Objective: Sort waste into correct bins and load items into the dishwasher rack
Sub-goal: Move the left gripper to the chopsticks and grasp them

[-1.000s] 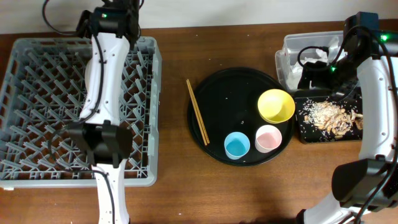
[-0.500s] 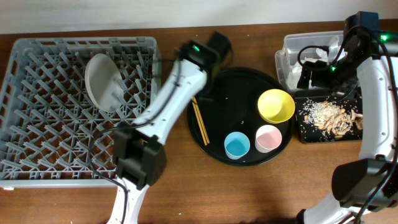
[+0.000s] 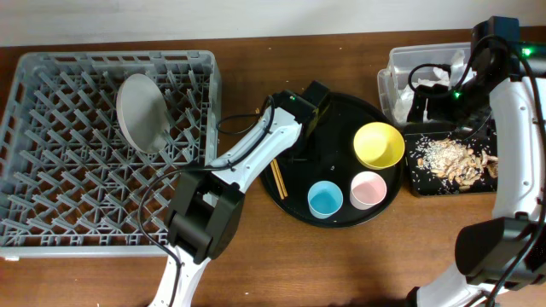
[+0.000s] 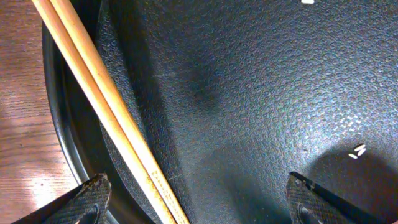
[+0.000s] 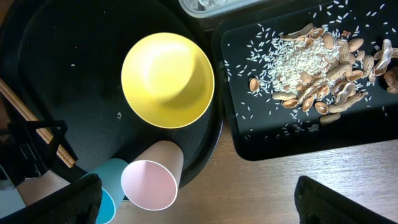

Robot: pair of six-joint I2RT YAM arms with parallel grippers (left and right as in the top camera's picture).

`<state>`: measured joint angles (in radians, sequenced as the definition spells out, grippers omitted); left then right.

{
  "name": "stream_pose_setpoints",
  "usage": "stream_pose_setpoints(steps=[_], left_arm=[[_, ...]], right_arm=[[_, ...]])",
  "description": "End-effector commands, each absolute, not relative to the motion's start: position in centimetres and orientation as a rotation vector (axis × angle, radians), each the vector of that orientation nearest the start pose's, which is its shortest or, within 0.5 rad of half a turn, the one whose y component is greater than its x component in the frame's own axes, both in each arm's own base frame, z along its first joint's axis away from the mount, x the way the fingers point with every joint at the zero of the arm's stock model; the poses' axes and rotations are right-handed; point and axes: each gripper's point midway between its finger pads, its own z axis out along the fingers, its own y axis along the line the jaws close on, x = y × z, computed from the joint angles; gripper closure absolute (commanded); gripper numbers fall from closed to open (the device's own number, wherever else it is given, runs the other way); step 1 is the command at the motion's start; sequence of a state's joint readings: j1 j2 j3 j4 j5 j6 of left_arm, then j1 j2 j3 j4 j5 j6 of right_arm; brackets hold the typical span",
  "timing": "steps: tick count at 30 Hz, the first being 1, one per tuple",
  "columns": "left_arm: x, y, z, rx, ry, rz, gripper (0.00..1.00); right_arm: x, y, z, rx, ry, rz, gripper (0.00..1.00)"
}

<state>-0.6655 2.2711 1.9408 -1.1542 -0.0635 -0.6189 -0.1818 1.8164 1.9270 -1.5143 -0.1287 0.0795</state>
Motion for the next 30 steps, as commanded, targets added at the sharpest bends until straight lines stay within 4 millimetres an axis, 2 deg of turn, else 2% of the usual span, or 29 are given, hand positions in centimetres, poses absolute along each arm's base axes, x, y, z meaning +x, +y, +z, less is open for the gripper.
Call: stream_pose_setpoints(steps=[1, 9, 14, 17, 19, 22, 25, 27, 28, 30], left_arm=[[36.6, -27.3, 4.0, 0.007, 3.053, 0.025, 0.11], [36.3, -27.1, 3.3, -0.027, 3.062, 0.039, 0.11], [36.1, -27.0, 2.0, -0.042, 3.063, 0.038, 0.11], [36.7, -27.2, 2.0, -0.055, 3.043, 0.015, 0.11], [37.4, -26.4, 2.1, -0.156, 3.005, 0.059, 0.11], [37.7, -26.3, 1.7, -0.181, 2.984, 0.065, 0.11], [37.9, -26.5, 0.5, -0.183, 2.981, 0.050, 0.23], [37.9, -26.6, 0.4, -0.183, 2.981, 0.045, 0.41], [37.9, -26.6, 0.4, -0.183, 2.981, 0.045, 0.46], [37.9, -26.6, 0.3, -0.181, 2.982, 0.047, 0.47]], right_arm=[[35.8, -4.4, 21.7, 0.383, 2.935, 0.176, 0.00], [35.7, -4.4, 21.7, 0.382, 2.937, 0.174, 0.01], [35.7, -4.4, 21.7, 0.382, 2.939, 0.174, 0.01], [35.6, -4.4, 21.7, 0.382, 2.942, 0.174, 0.02], [35.4, -4.4, 21.6, 0.380, 2.951, 0.170, 0.01], [35.3, -4.4, 21.6, 0.381, 2.955, 0.171, 0.02], [34.8, -4.3, 21.5, 0.386, 2.976, 0.172, 0.01], [34.8, -4.4, 21.5, 0.386, 2.977, 0.168, 0.01], [34.8, -4.4, 21.5, 0.386, 2.977, 0.169, 0.02], [34.8, -4.4, 21.5, 0.386, 2.977, 0.169, 0.02]])
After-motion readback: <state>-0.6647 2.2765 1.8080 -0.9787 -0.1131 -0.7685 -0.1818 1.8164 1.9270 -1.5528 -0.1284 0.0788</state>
